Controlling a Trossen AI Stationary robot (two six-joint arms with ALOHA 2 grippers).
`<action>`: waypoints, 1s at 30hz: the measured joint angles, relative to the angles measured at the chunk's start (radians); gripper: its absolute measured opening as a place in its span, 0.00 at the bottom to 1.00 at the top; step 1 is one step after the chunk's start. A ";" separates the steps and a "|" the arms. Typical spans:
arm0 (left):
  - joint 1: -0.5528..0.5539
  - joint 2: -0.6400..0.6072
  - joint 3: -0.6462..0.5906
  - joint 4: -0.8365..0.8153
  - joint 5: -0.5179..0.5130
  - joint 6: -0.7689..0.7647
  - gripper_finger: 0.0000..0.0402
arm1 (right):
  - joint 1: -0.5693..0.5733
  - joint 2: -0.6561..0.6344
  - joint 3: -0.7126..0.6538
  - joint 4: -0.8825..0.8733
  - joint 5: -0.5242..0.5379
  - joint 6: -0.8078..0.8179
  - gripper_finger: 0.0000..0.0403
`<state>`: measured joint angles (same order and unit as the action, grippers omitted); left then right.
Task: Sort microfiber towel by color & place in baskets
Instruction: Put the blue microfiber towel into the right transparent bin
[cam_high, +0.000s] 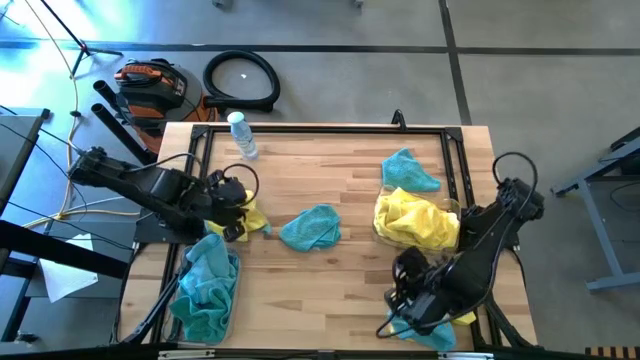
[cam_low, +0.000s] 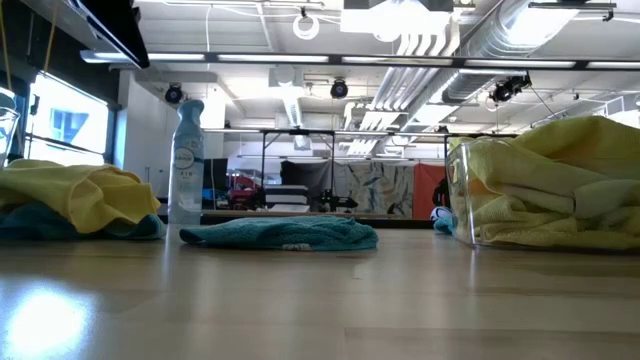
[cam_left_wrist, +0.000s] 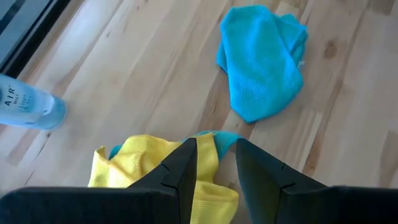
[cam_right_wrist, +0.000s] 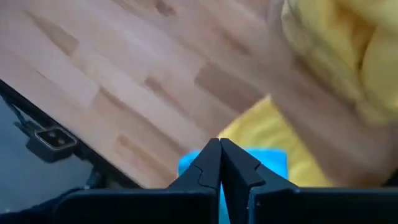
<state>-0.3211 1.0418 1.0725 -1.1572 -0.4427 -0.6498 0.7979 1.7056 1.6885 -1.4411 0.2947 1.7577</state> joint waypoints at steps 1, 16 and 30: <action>0.001 -0.009 0.000 0.000 0.000 0.000 0.25 | 0.006 0.011 0.004 0.002 -0.026 0.026 0.00; 0.000 -0.019 0.000 0.001 0.000 0.018 0.25 | 0.133 0.127 -0.003 0.061 -0.333 0.352 0.15; 0.000 -0.019 0.000 0.002 0.040 0.019 0.25 | 0.139 0.312 -0.004 0.074 -0.354 0.199 0.51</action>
<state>-0.3214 1.0229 1.0725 -1.1557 -0.4030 -0.6308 0.9367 2.0172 1.6849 -1.3668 -0.0597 1.9566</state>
